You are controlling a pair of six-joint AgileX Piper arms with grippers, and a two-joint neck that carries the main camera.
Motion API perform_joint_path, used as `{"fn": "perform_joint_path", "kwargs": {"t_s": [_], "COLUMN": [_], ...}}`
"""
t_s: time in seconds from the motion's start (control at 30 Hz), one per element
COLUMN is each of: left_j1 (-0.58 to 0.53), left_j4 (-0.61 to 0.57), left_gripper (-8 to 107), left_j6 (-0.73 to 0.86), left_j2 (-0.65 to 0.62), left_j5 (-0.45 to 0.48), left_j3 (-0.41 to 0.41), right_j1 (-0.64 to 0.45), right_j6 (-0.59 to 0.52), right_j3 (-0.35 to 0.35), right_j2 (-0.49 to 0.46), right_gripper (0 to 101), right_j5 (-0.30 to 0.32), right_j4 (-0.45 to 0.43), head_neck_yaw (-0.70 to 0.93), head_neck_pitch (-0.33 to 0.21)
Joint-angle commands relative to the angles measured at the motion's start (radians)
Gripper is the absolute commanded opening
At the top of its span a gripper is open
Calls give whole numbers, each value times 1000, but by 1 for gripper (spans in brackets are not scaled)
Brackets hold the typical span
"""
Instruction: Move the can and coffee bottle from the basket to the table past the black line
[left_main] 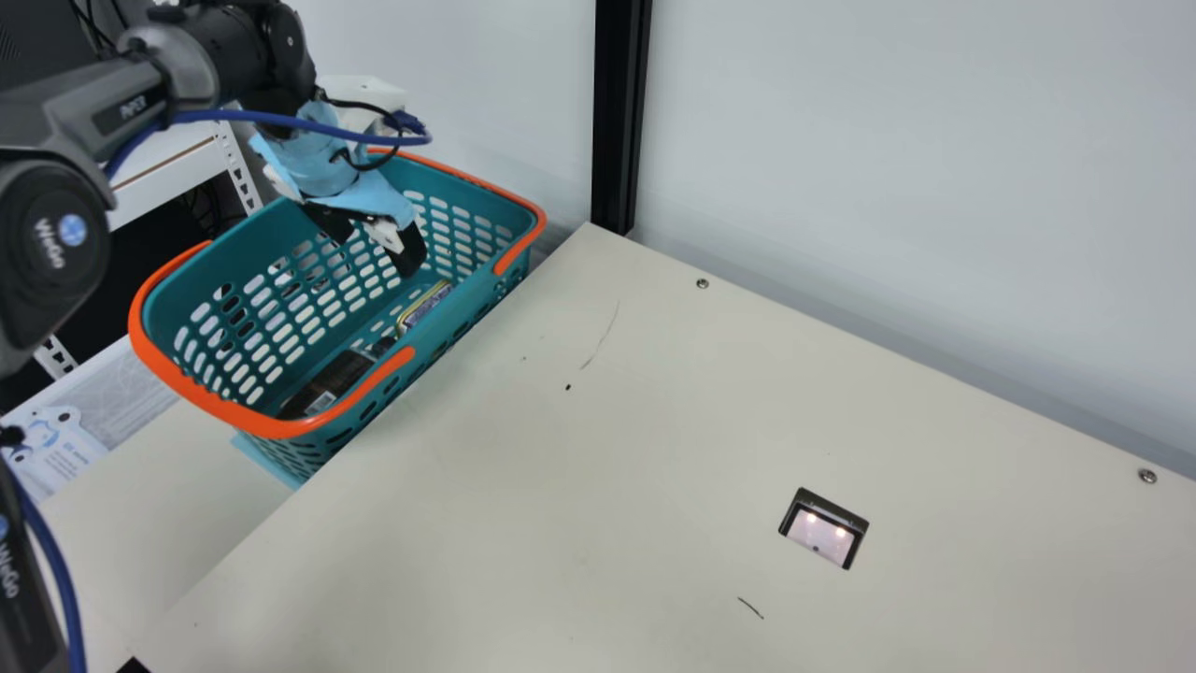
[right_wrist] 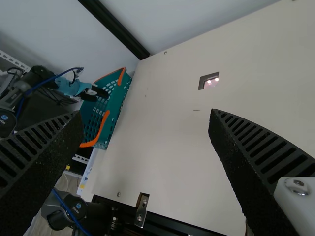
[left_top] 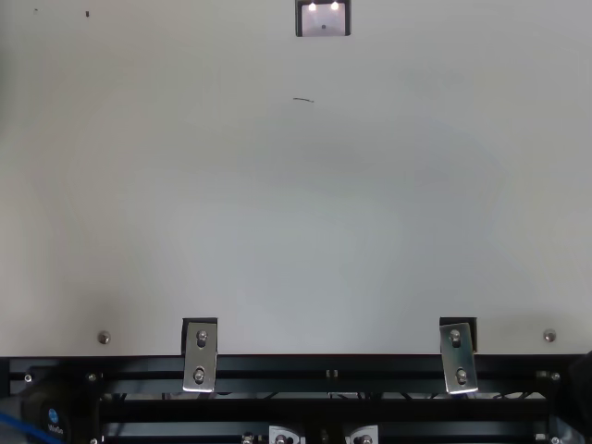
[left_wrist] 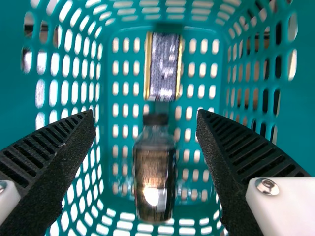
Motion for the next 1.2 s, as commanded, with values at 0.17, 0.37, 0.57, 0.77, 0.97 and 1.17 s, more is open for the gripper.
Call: {"fn": "perform_joint_path", "kwargs": {"t_s": [0.17, 0.37, 0.57, 0.77, 0.97, 1.17], "left_j1": [6, -1, -12, -22, -29, -40], "left_j4": [-66, -55, -36, -9, 0, 2], "left_gripper": [90, 90, 90, 90, 90, 90], "left_j6": [77, 84, 65, 29, 11, -10], "left_j2": [101, 170, 240, 316, 379, 443], "left_j5": [-22, -38, -46, -43, -39, -31], "left_j3": [-96, -126, -160, -204, -239, -293], "right_j1": [0, 0, 0, 0, 0, 0], "right_j6": [0, 0, 0, 0, 0, 0], "right_j3": [0, 0, 0, 0, 0, 0], "right_j2": [0, 0, 0, 0, 0, 0], "right_gripper": [101, 101, 101, 101, 101, 101], "right_j5": [0, 0, 0, 0, 0, 0], "right_j4": [0, 0, 0, 0, 0, 0], "head_neck_yaw": [-1, -1, -1, -1, -1, -1], "head_neck_pitch": [-29, -29, -29, -29, -29, -29]}}
